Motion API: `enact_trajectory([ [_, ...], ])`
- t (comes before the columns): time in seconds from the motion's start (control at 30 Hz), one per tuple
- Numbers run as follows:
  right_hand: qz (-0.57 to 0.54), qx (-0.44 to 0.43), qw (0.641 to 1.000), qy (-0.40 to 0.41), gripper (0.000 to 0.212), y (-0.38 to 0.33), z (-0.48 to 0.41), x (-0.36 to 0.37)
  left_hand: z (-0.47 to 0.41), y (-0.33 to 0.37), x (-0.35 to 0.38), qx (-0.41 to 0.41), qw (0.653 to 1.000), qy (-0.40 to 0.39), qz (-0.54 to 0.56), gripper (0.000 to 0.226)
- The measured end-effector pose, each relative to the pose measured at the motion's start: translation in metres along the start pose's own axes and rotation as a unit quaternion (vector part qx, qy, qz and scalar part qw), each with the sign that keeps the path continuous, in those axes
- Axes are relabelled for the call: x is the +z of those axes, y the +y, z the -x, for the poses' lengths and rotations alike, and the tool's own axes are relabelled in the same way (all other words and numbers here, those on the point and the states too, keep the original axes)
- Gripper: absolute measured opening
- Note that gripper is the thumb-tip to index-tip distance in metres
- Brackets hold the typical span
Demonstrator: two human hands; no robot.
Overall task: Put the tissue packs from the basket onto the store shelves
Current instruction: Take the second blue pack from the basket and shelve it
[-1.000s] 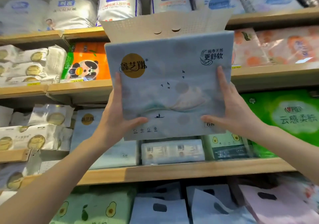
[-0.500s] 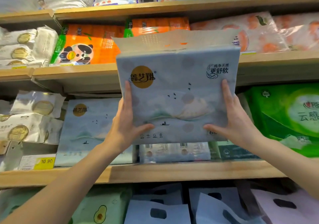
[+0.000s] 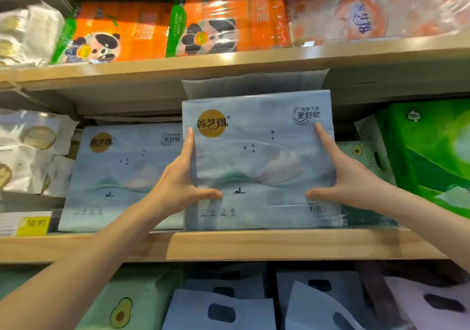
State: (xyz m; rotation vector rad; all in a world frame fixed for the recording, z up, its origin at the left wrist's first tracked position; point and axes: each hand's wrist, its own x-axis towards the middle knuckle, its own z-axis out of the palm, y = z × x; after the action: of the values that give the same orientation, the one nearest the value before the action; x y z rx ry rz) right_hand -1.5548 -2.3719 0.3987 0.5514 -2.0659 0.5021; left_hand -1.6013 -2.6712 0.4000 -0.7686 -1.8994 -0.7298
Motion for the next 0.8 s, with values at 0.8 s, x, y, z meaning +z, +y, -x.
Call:
enact_trajectory([
  [0.8,0.161,0.124,0.960,-0.195,0.122,0.006,-0.041,0.000,-0.040,-0.013,0.010,-0.151,0.977,-0.125,-0.085,0.132],
])
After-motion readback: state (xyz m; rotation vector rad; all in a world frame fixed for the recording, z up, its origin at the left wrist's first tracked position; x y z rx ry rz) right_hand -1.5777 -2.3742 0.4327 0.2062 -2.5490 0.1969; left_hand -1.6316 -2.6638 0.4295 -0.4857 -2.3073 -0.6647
